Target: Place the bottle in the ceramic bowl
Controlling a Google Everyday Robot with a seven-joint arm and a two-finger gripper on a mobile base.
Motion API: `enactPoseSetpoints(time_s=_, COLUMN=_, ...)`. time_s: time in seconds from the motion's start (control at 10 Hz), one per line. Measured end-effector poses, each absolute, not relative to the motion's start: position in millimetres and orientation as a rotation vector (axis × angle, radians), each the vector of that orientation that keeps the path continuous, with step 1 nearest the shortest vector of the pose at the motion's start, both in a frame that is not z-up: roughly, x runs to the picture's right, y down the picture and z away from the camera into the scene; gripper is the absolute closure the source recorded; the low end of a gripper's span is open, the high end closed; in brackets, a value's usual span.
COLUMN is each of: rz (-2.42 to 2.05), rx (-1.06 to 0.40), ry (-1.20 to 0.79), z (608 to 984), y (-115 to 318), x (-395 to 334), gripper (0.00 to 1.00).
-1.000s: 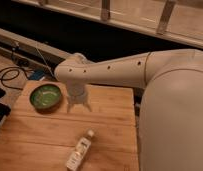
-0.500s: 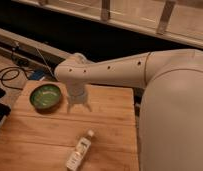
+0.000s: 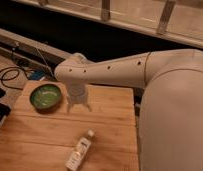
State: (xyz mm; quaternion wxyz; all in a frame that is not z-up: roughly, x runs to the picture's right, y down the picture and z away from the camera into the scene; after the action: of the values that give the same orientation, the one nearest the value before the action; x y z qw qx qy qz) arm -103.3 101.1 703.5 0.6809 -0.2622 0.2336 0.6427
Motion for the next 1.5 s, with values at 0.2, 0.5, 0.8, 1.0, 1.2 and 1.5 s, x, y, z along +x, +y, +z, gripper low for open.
enactPoseSetpoints(time_s=0.2, rz=1.442, rx=-0.588, ry=0.524, z=703, y=101, x=-103, gripper=0.35)
enactPoseSetpoints(time_s=0.5, rz=1.463, rx=-0.558, ry=0.483, z=699, y=94, x=-99, gripper=0.35)
enactPoseSetpoints(time_s=0.8, rz=1.553, rx=-0.497, ry=0.386, z=668, y=69, x=-92, gripper=0.35)
enactPoseSetpoints(time_s=1.0, rz=1.57, rx=-0.492, ry=0.384, z=655, y=66, x=-94, gripper=0.35)
enactPoseSetpoints(time_s=1.2, rz=1.565, rx=-0.49, ry=0.416, z=654, y=79, x=-100, gripper=0.35)
enactPoseSetpoints(time_s=1.5, rz=1.53, rx=-0.494, ry=0.515, z=681, y=118, x=-105, gripper=0.35)
